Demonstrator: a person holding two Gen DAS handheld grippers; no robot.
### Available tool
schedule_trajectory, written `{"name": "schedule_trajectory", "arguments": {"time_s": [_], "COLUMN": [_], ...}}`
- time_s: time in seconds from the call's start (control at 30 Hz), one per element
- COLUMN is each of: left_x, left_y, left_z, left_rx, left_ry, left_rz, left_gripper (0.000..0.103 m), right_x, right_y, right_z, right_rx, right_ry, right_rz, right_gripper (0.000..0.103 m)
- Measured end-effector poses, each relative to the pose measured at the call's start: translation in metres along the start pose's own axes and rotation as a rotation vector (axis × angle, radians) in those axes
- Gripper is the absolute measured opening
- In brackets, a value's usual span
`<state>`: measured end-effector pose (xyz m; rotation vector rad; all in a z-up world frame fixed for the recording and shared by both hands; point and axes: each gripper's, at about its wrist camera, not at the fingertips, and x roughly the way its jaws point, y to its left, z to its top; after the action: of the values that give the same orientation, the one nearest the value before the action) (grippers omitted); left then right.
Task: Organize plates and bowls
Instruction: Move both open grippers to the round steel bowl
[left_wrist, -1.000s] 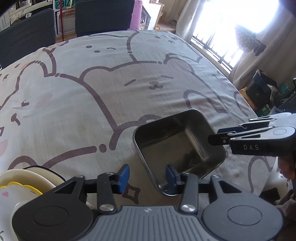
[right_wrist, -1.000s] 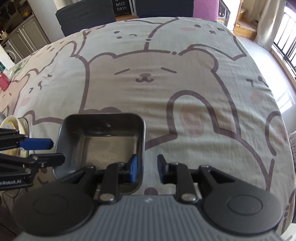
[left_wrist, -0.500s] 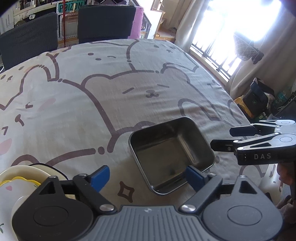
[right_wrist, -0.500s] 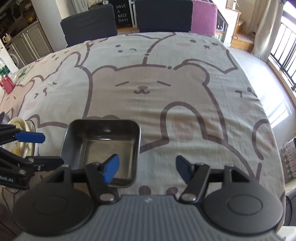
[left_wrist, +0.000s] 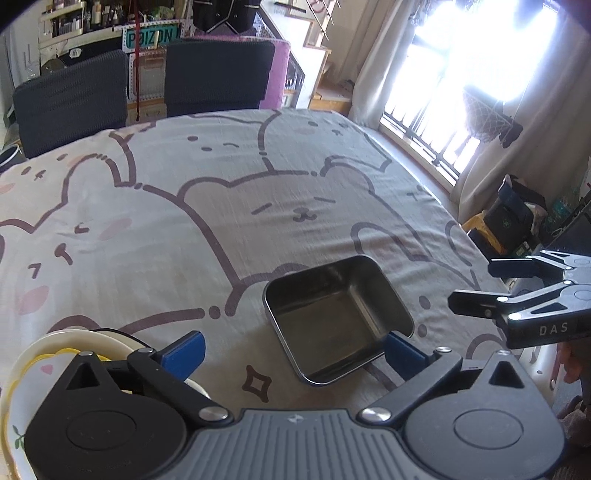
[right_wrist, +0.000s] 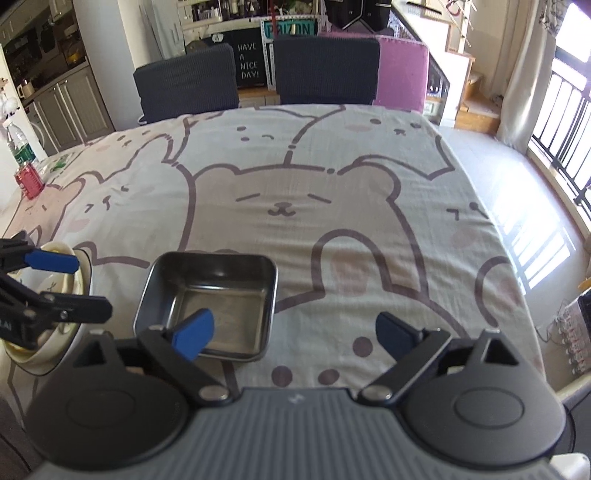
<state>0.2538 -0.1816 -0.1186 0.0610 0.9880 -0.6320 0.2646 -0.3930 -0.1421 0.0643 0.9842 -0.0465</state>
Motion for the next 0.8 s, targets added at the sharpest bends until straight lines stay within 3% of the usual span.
{"name": "schedule_trajectory", "arguments": {"time_s": [0.4,0.8], "left_x": [-0.044,-0.104], "left_y": [0.022,0.089], "left_z": [-0.006,-0.015], "left_rx": [-0.011,-0.131], "left_ry": [-0.117,-0.238], "left_rz": [0.029,0.131], "left_gripper": [0.103,0.103], "right_x": [-0.019,-0.006], "right_y": [0.008,0.068], "right_z": [0.0,0.03], "right_rx": [0.005,-0.031], "right_ry": [-0.092,-0.154], "right_rz": [0.007,0.025], "right_gripper": [0.103,0.103]}}
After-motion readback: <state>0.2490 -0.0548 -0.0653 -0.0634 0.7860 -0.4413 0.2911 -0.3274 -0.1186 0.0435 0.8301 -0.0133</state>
